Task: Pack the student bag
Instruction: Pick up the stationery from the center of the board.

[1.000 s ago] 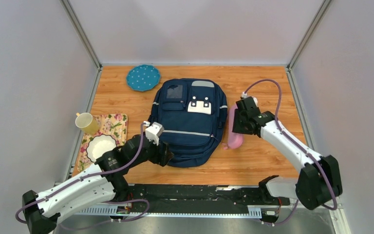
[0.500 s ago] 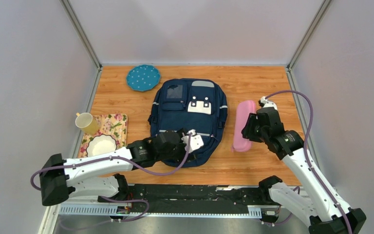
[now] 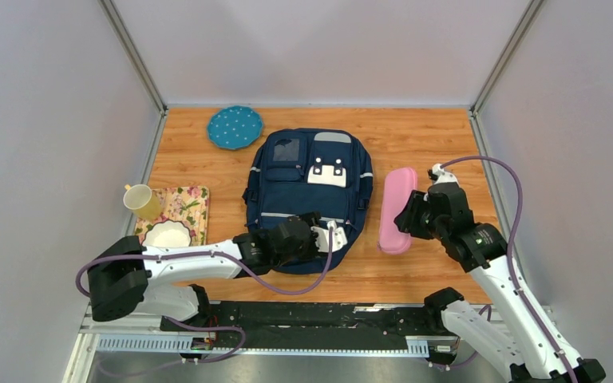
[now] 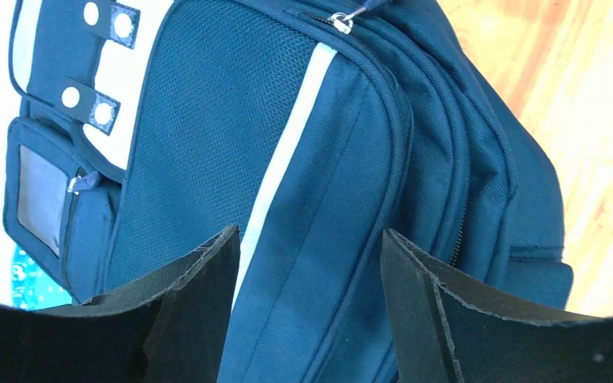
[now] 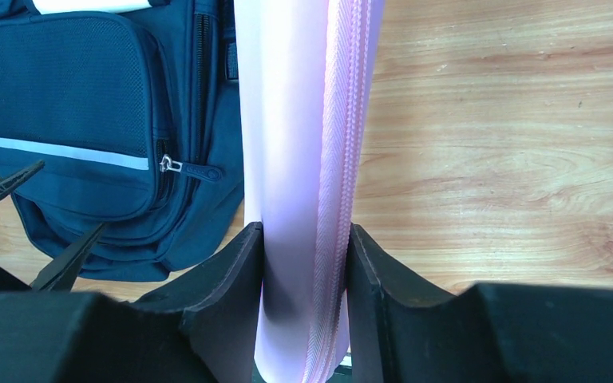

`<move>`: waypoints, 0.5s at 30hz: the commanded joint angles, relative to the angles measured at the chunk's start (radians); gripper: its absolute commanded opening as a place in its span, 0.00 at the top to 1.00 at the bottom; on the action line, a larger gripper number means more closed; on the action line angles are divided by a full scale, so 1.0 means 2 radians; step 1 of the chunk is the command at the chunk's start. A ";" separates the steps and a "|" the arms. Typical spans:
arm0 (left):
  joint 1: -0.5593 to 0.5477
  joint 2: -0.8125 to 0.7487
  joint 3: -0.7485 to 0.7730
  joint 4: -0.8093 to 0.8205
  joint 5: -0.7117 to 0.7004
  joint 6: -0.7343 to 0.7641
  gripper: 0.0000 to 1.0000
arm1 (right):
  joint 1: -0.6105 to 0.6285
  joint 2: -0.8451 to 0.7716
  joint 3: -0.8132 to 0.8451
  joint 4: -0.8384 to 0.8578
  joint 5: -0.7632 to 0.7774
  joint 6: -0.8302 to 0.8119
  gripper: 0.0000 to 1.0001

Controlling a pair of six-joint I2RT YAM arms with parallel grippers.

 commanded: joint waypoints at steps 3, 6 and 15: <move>-0.002 0.030 0.005 0.055 -0.032 0.032 0.28 | -0.002 -0.007 -0.006 0.022 -0.017 0.004 0.98; -0.002 0.041 0.002 0.063 -0.037 0.033 0.28 | -0.002 -0.010 -0.007 0.020 -0.018 0.004 0.98; -0.001 0.056 -0.012 0.101 -0.057 0.032 0.28 | -0.002 -0.014 -0.010 0.019 -0.015 0.001 0.97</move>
